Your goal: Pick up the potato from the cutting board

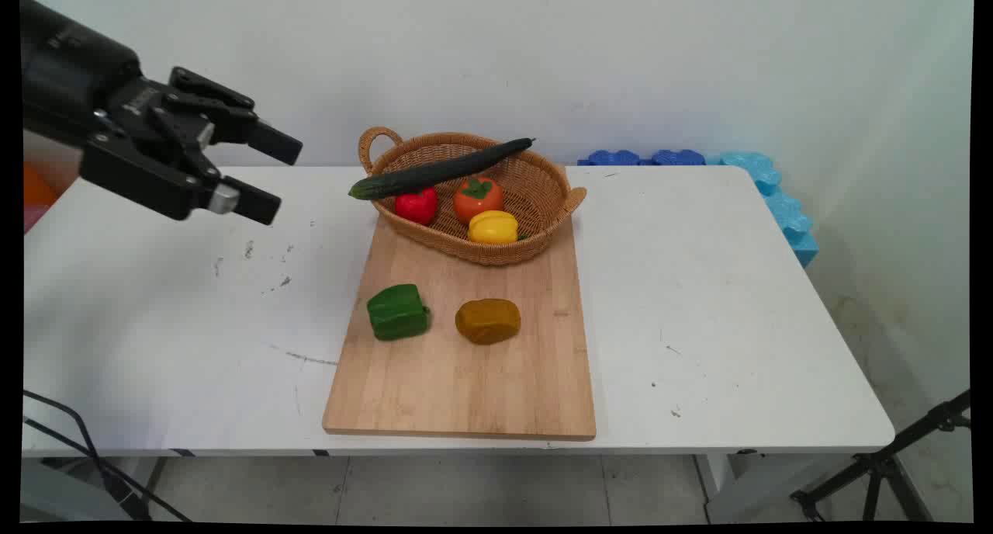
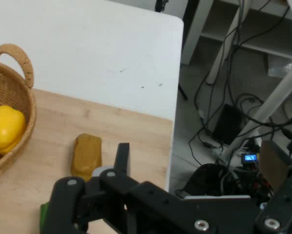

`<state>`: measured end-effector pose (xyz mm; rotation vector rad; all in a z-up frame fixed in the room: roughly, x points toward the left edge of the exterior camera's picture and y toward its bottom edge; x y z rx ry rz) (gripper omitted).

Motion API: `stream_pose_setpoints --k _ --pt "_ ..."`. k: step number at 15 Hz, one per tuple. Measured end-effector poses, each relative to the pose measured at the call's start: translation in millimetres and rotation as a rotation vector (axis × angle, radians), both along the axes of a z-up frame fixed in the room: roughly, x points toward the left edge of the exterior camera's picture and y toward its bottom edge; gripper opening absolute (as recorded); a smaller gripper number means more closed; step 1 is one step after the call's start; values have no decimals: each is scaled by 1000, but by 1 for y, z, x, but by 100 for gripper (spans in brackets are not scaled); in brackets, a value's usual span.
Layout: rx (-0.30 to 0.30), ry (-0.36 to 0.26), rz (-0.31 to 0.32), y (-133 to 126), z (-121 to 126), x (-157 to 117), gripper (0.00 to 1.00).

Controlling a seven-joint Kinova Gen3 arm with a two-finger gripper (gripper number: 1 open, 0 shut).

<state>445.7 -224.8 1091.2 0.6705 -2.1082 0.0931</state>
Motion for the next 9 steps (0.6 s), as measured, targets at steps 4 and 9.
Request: stream_pose_setpoints --k 4,9 --pt "3 -33 47 -17 -17 -19 100" --pt "29 -117 76 -44 -55 -54 100"
